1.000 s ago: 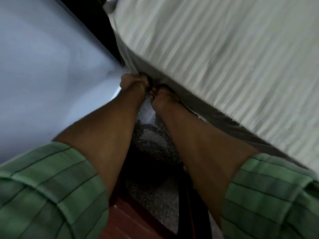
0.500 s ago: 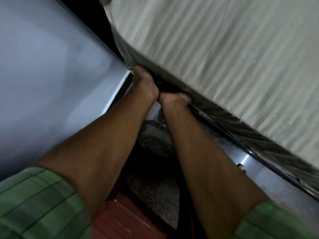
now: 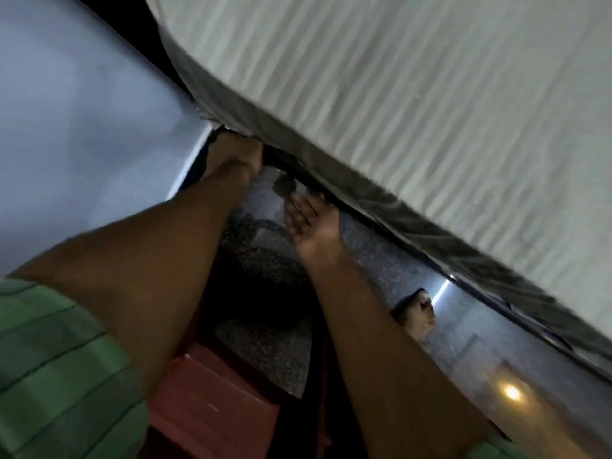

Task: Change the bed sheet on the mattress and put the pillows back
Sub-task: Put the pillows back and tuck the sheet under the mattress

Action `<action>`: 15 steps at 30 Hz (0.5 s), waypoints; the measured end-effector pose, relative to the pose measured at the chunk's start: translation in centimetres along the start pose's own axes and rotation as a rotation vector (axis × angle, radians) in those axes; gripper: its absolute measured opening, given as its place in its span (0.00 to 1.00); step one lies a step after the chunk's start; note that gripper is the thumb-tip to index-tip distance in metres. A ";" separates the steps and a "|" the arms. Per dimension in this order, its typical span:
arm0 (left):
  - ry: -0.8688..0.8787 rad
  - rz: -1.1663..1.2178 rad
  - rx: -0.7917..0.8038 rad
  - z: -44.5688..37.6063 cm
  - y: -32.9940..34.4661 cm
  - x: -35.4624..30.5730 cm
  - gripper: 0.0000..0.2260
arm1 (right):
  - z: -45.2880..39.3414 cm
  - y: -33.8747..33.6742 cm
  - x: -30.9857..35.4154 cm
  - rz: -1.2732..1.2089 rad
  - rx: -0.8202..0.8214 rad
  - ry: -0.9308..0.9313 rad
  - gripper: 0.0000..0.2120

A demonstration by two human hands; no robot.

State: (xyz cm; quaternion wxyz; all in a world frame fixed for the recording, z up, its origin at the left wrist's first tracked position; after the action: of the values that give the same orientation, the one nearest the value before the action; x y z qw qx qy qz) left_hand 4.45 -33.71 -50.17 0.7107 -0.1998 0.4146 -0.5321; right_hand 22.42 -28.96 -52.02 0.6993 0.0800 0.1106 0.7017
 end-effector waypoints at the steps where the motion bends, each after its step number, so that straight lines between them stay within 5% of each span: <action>1: -0.009 -0.010 0.032 1.6 1.1 -0.5 0.20 | 0.2 -3.1 0.1 -0.005 -0.093 -0.038 0.18; 5: 0.110 -0.032 0.391 8.3 9.3 -2.0 0.09 | 1.6 -14.5 2.2 -0.146 -0.533 -0.203 0.04; 10: -0.040 0.393 0.689 16.2 18.0 -6.6 0.11 | 3.7 -20.6 9.1 -0.287 -0.504 -0.288 0.14; 15: -0.158 0.444 0.647 18.8 21.7 -8.0 0.16 | 2.7 -22.1 13.0 -0.348 -0.414 -0.345 0.11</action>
State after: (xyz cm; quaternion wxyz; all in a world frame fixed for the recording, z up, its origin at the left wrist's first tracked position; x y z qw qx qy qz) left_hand 31.63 -21.65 -52.02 0.8644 0.0884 0.2028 -0.4515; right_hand 44.31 -15.89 -55.90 0.8187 0.0339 -0.1426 0.5552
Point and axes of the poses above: each hand's wrist, its own z-axis away from the middle knuckle, its own y-axis out of the palm, x = y × z, the point moved 5 cm from there along -z, towards the middle knuckle, and after that the axes turned 8 degrees about y, right-handed, at the moved point
